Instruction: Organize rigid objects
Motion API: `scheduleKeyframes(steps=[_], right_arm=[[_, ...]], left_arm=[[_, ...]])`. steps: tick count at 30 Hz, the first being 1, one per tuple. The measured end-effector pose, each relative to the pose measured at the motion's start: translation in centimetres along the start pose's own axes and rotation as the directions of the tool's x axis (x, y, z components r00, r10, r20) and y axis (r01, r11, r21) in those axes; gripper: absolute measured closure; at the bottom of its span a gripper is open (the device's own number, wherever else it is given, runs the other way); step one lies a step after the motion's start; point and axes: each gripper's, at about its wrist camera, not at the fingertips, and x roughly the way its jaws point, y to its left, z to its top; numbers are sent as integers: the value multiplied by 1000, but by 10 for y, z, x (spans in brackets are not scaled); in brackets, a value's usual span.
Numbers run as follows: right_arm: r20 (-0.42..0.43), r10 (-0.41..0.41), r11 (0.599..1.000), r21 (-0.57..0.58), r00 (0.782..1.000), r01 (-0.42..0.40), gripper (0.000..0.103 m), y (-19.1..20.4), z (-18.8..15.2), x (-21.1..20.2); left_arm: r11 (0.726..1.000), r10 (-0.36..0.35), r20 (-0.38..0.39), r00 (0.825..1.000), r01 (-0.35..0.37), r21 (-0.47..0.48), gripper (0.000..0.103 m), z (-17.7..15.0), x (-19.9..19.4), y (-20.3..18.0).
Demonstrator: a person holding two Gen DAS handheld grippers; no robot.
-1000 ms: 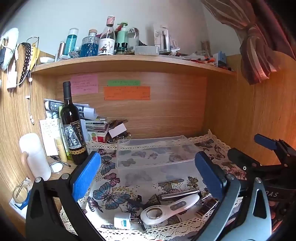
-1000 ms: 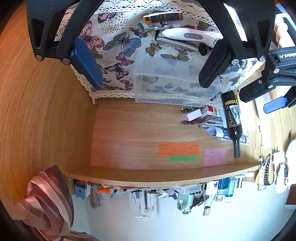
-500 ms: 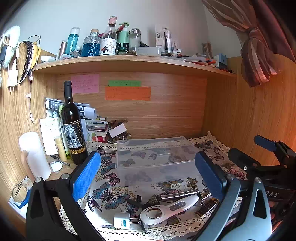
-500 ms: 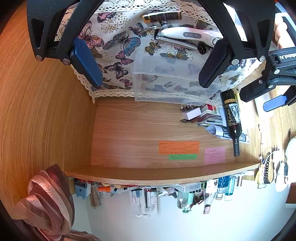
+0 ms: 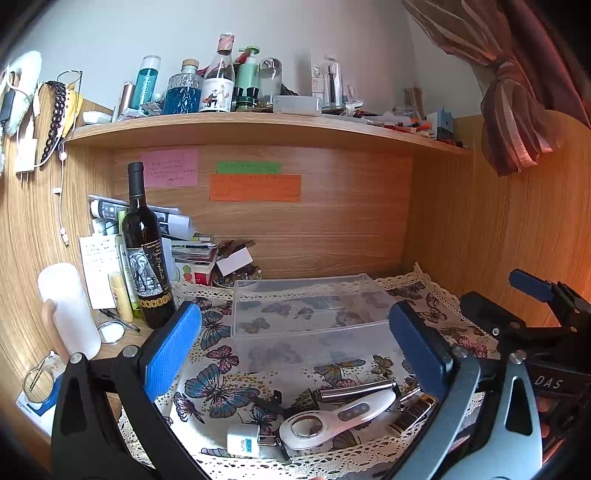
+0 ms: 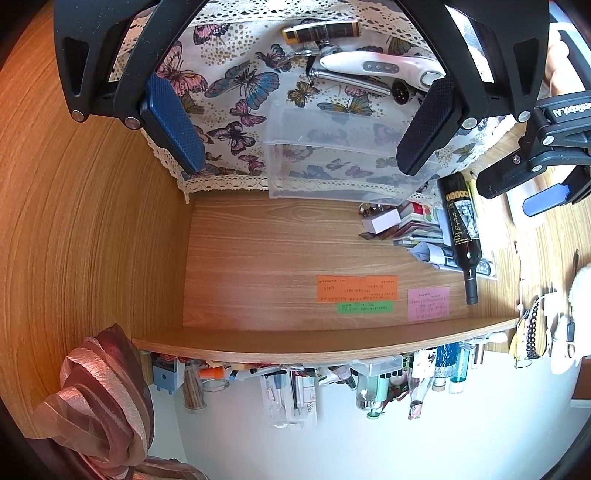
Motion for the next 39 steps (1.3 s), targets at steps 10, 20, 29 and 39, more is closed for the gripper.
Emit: scheduleKeyframes(steps=[10, 20, 29, 39], right_arm=[[9, -5, 1000, 9, 1000, 5, 0, 0, 1, -2], [16, -6, 1000, 16, 1000, 6, 0, -1, 2, -5], [19, -4, 1000, 15, 1000, 4, 0, 0, 2, -6], [24, 0, 1000, 12, 1000, 0, 0, 2, 2, -8]], left_arm=[[1000, 3, 4, 1000, -3, -4, 0, 0, 0, 0], [1000, 4, 5, 1000, -4, -7, 0, 0, 0, 1], [1000, 2, 11, 1000, -2, -10, 0, 0, 0, 2], [1000, 2, 12, 1000, -2, -12, 0, 1, -1, 3]])
